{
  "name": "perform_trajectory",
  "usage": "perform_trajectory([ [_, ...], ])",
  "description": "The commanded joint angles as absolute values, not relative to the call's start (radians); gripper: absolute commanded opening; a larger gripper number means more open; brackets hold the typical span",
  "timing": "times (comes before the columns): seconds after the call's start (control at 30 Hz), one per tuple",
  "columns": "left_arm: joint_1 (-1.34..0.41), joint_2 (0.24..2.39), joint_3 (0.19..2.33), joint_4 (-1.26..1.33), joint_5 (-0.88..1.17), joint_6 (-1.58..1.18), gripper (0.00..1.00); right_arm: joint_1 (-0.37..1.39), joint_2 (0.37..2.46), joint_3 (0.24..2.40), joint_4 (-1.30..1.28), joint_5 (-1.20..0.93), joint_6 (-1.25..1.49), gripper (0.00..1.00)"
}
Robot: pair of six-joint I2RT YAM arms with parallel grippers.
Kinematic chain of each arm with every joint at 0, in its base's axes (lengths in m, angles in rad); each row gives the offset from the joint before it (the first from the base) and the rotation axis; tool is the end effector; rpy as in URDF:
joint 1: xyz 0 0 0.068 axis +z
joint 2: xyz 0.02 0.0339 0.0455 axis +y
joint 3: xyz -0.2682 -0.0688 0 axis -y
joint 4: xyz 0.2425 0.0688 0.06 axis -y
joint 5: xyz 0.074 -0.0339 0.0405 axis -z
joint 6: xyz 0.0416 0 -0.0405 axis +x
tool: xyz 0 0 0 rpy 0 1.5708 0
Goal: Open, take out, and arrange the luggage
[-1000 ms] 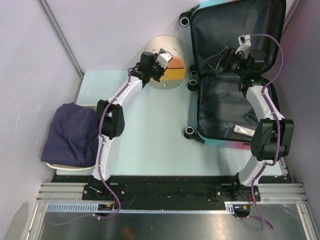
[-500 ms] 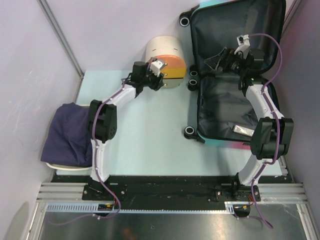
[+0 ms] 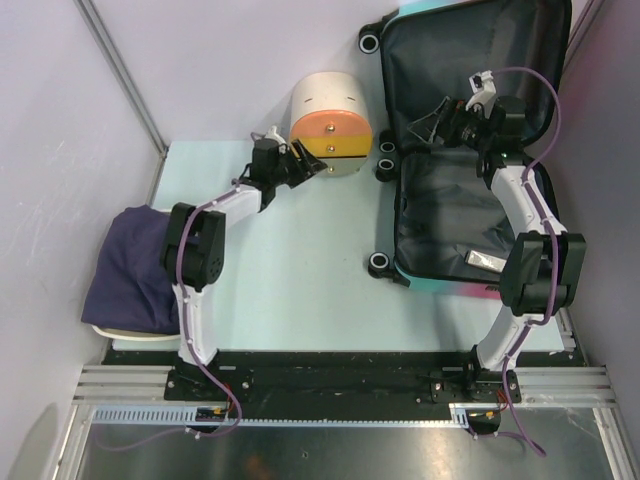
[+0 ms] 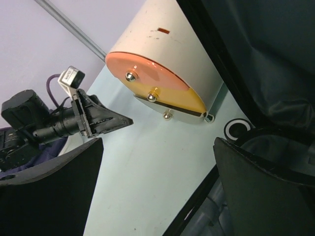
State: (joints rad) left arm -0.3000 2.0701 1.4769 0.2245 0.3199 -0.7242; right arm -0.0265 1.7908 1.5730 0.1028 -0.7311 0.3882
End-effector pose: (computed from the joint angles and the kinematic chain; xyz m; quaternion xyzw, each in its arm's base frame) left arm 0.4632 -0.1570 0.2222 -0.0834 0.8149 -0.3881 0.4223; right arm 0.4331 0.0163 0.3694 -0.0892 0.7313 0.3743 0.5632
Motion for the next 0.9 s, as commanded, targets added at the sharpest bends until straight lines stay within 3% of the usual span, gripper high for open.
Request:
perform_trajectory([
  [0.0, -0.327, 2.150, 1.561, 0.305, 0.262, -1.009, 0.66, -0.035, 1.801, 1.654, 0.012, -0.735, 0.312, 0.99],
  [0.27, -0.334, 2.298, 1.637, 0.377, 0.294, -1.075, 0.55, -0.049, 1.799, 1.684, -0.110, -0.709, 0.252, 0.99],
  [0.6, -0.331, 2.437, 1.790, 0.456, 0.307, -1.094, 0.49, -0.060, 1.844, 1.781, -0.276, -0.678, 0.177, 0.99],
  [0.87, -0.319, 2.456, 1.784, 0.462, 0.290, -1.132, 0.40, -0.061, 1.899, 1.879, -0.360, -0.666, 0.132, 0.99],
])
